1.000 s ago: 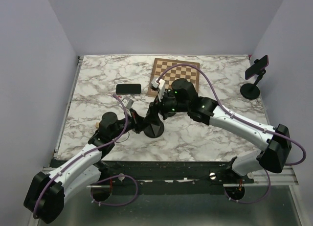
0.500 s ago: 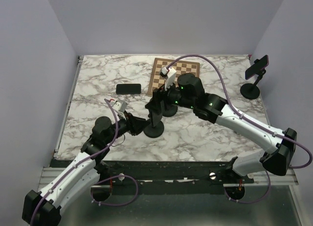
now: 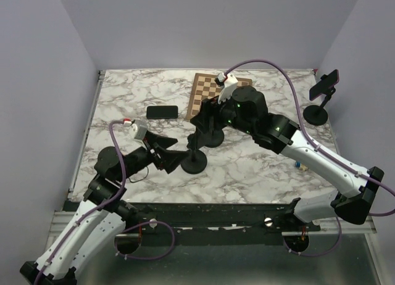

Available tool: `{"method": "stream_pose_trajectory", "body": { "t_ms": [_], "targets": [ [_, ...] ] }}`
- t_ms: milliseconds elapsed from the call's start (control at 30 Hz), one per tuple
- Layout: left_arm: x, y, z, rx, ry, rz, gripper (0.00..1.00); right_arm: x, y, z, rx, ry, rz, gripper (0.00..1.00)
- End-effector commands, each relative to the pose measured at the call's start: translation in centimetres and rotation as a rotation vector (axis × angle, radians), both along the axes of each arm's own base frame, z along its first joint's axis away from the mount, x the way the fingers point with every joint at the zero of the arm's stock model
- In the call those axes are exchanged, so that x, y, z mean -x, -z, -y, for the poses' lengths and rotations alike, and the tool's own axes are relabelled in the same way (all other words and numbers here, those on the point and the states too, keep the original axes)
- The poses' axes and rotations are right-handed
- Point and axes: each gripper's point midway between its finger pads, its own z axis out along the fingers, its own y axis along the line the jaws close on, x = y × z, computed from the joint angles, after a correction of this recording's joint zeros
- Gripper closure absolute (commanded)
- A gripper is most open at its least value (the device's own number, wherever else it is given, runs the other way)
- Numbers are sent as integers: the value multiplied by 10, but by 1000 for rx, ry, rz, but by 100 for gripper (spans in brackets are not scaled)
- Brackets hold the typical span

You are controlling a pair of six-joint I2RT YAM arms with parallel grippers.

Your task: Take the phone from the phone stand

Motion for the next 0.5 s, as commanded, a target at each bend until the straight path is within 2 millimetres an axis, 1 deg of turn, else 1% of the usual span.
{"method": "stream_pose_trajectory", "body": {
  "t_ms": [0, 200, 367, 467],
  "targets": [
    [-4, -5, 15, -31, 67, -62, 12, -3, -18, -2, -52, 36, -9, 99],
    [-21, -17, 26, -43, 29, -54, 36, 0, -16, -6, -63, 20, -33, 100],
    [-33, -17, 33, -120, 0, -58, 48, 3, -18, -9, -75, 0, -34, 99],
    [-32, -20, 39, -134, 18, -41, 51, 3, -16, -9, -71, -4, -38, 99]
  ]
}}
